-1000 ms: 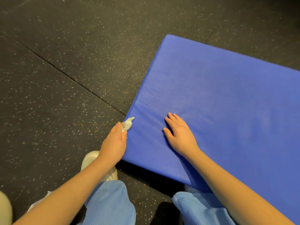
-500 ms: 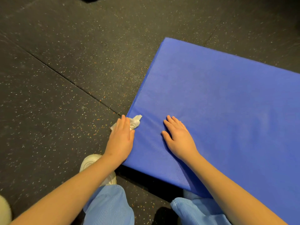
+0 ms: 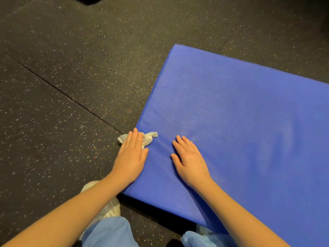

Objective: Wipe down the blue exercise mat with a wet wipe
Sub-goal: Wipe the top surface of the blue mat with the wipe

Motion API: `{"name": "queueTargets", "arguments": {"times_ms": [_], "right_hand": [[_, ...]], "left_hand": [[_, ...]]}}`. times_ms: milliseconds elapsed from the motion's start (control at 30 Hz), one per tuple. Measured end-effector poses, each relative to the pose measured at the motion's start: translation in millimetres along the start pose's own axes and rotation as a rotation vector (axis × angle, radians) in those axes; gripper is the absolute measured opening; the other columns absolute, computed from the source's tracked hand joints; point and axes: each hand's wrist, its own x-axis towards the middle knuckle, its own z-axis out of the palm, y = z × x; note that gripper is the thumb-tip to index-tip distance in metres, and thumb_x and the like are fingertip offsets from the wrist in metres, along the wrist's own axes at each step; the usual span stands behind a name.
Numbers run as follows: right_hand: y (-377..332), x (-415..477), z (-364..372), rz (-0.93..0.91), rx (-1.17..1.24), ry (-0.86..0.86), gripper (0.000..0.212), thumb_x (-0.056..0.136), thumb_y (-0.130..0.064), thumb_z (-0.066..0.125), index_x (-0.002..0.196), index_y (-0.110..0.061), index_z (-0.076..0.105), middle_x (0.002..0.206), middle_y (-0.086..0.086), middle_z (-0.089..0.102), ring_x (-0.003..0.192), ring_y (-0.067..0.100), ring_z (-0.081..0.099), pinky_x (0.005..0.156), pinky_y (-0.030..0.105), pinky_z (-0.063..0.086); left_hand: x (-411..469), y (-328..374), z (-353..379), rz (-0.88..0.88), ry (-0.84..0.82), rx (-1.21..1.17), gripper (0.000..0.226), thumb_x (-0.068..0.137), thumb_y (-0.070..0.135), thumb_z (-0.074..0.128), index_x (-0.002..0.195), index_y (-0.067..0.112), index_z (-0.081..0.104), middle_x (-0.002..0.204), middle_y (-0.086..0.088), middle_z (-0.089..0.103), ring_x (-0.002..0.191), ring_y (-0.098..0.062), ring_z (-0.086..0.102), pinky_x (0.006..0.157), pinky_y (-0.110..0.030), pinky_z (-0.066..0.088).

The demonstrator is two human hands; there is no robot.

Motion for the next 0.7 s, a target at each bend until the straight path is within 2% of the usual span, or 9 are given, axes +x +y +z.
{"name": "queueTargets", "arguments": {"times_ms": [100, 167, 267, 333, 433, 533, 700], "right_hand": [[0.5, 2.7, 4.7, -0.008, -0.026, 0.022, 0.054, 0.094, -0.034, 0.034, 0.138, -0.005, 0.047, 0.152, 0.01, 0.036, 0.144, 0.029, 0.026, 0.119, 0.043, 0.02], [0.0, 5.6, 5.8, -0.005, -0.031, 0.034, 0.05, 0.095, -0.032, 0.038, 0.135, -0.004, 0.05, 0.151, 0.01, 0.037, 0.143, 0.029, 0.027, 0.116, 0.046, 0.025], [-1.4, 11.1, 3.5, 0.022, -0.023, 0.01, 0.044, 0.1, -0.03, 0.042, 0.139, -0.01, 0.042, 0.16, 0.006, 0.018, 0.148, 0.024, 0.01, 0.12, 0.037, 0.014], [-0.2, 19.8, -0.5, 0.026, -0.039, 0.003, 0.051, 0.101, -0.033, 0.043, 0.146, -0.012, 0.032, 0.161, 0.003, 0.008, 0.149, 0.021, 0.003, 0.119, 0.033, 0.007], [5.8, 40.3, -11.5, 0.056, -0.05, -0.006, 0.062, 0.101, -0.036, 0.042, 0.153, -0.015, 0.015, 0.162, 0.001, 0.002, 0.149, 0.02, 0.0, 0.118, 0.033, 0.003], [16.4, 52.8, -18.2, 0.078, -0.079, -0.014, 0.06, 0.103, -0.035, 0.039, 0.153, -0.014, 0.014, 0.162, 0.003, 0.001, 0.149, 0.02, 0.0, 0.118, 0.033, 0.002], [19.6, 52.3, -12.7, 0.066, -0.098, -0.011, 0.06, 0.103, -0.036, 0.036, 0.154, -0.014, 0.012, 0.162, 0.002, -0.001, 0.149, 0.019, -0.003, 0.118, 0.032, -0.002]], "left_hand": [[-24.2, 7.1, 0.3, 0.048, -0.041, -0.007, 0.075, 0.088, 0.048, 0.012, 0.146, 0.004, 0.031, 0.157, -0.016, 0.021, 0.147, -0.029, 0.013, 0.116, -0.032, 0.008], [-17.9, 6.2, -2.0, 0.035, -0.082, -0.038, 0.076, 0.086, 0.051, 0.01, 0.145, 0.008, 0.031, 0.158, -0.012, 0.017, 0.148, -0.026, 0.008, 0.117, -0.033, 0.009], [11.6, 2.7, -7.1, 0.028, -0.065, -0.018, 0.049, 0.097, 0.038, 0.03, 0.138, 0.009, 0.035, 0.158, -0.012, 0.017, 0.148, -0.026, 0.009, 0.116, -0.04, 0.018], [24.9, 1.1, -7.4, -0.008, -0.05, -0.006, 0.04, 0.099, 0.029, 0.038, 0.133, 0.009, 0.037, 0.157, -0.014, 0.017, 0.146, -0.031, 0.012, 0.115, -0.042, 0.02], [12.9, 7.5, -3.6, 0.018, -0.036, 0.015, 0.057, 0.092, 0.043, 0.025, 0.135, 0.008, 0.038, 0.155, -0.016, 0.024, 0.144, -0.035, 0.019, 0.115, -0.041, 0.022], [-7.2, 13.6, 0.8, 0.074, -0.049, 0.009, 0.068, 0.09, 0.044, 0.022, 0.142, 0.004, 0.037, 0.155, -0.017, 0.026, 0.145, -0.033, 0.02, 0.117, -0.038, 0.016], [20.6, 11.6, -9.5, 0.054, -0.088, -0.007, 0.078, 0.087, 0.053, 0.014, 0.147, 0.006, 0.029, 0.159, -0.014, 0.012, 0.148, -0.028, 0.006, 0.117, -0.033, 0.005]]}}
